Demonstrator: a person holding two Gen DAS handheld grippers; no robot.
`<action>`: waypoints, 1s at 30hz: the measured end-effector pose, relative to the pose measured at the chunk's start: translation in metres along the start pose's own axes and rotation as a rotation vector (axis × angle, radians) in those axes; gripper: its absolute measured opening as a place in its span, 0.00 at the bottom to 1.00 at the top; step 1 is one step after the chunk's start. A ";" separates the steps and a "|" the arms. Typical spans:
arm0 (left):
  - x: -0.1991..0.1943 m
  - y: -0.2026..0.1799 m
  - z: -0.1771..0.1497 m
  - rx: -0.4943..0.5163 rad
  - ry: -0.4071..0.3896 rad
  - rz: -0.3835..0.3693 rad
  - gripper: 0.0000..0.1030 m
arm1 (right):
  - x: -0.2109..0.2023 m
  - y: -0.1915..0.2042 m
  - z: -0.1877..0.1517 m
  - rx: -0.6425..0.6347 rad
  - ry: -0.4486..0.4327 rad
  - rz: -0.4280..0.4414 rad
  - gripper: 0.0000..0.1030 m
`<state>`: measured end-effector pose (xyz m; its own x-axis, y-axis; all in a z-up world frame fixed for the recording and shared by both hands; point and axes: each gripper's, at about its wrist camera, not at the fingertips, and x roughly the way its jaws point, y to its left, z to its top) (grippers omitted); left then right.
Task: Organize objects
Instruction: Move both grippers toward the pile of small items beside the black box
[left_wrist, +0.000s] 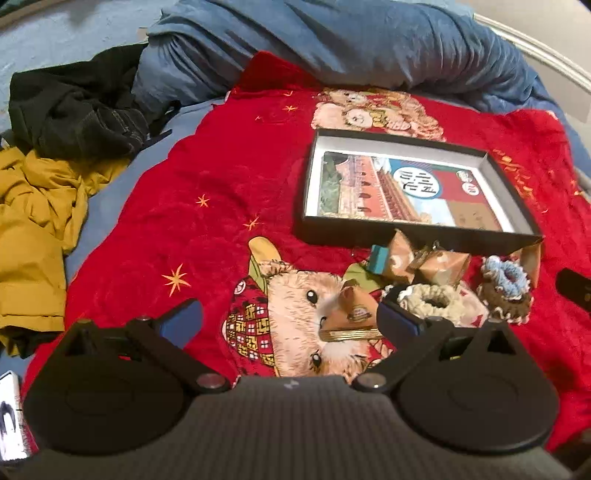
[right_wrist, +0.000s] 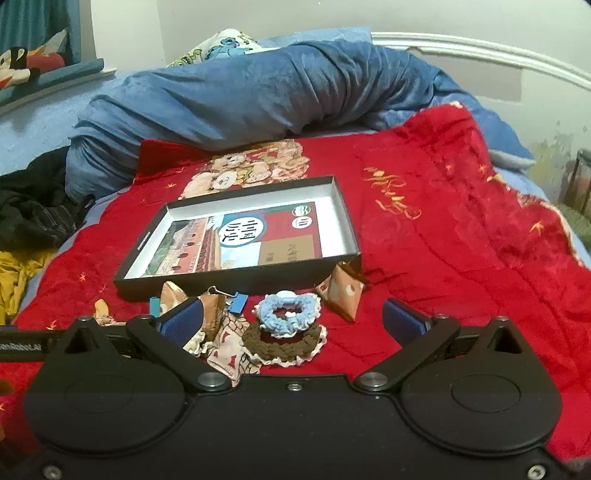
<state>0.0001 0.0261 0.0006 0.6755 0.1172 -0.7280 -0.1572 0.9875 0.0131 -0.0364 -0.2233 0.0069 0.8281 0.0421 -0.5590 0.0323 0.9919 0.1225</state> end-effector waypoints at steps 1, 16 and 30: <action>-0.001 0.000 0.000 -0.002 -0.004 -0.018 1.00 | -0.001 0.001 0.000 -0.005 -0.008 -0.001 1.00; 0.003 -0.002 -0.001 -0.052 0.033 -0.129 1.00 | -0.001 -0.009 0.000 0.079 -0.001 0.066 1.00; 0.002 -0.003 -0.003 -0.042 0.021 -0.079 1.00 | 0.002 -0.009 -0.003 0.098 0.001 0.052 1.00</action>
<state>0.0001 0.0226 -0.0029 0.6720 0.0362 -0.7396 -0.1341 0.9882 -0.0735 -0.0368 -0.2317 0.0027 0.8296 0.0933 -0.5505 0.0437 0.9720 0.2307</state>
